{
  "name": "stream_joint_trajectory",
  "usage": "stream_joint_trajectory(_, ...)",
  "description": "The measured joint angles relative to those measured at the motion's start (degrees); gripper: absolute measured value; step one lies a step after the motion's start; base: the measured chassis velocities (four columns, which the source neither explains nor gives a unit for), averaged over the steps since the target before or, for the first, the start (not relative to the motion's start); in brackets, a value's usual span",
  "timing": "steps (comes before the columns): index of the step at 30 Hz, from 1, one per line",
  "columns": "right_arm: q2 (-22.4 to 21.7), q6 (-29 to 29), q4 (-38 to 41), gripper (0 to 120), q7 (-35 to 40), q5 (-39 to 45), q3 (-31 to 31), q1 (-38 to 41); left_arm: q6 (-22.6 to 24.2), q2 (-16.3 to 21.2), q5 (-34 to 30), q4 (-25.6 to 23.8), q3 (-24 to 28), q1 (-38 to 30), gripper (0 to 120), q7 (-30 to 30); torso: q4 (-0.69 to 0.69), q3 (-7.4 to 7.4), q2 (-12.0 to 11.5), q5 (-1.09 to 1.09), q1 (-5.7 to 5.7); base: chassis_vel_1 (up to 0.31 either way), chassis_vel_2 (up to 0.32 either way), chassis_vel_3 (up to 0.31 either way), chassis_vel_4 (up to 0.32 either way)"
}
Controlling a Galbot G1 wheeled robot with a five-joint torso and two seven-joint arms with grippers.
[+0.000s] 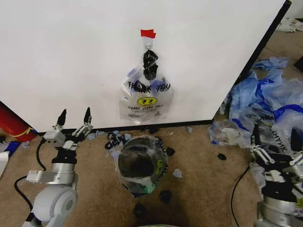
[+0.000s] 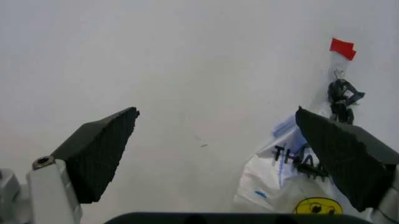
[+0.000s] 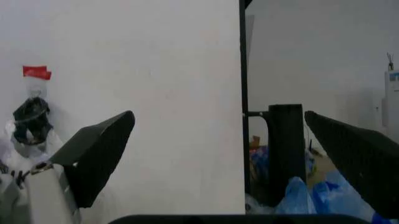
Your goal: Pick up the garbage bag from the wall and place it over the trash bin.
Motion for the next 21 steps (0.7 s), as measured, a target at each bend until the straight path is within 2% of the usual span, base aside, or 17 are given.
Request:
stream_joint_trajectory(7, 0.57, 0.39, -3.76, 100, 0.25, -1.75, -2.05, 1.31, -1.69, 0.04, -0.23, 2.08, -1.6, 0.73, 100, 0.89, -0.01, 0.0, 0.0, 0.0, 0.0, 0.0, 0.0, 0.0, 0.0)
stream_joint_trajectory(21, 0.13, 0.08, -4.69, 100, 0.1, -1.61, -2.69, 2.24, -1.56, -0.22, -0.23, 2.2, -0.89, 0.22, 100, 1.04, -0.01, 0.0, 0.0, 0.0, 0.0, 0.0, 0.0, 0.0, 0.0)
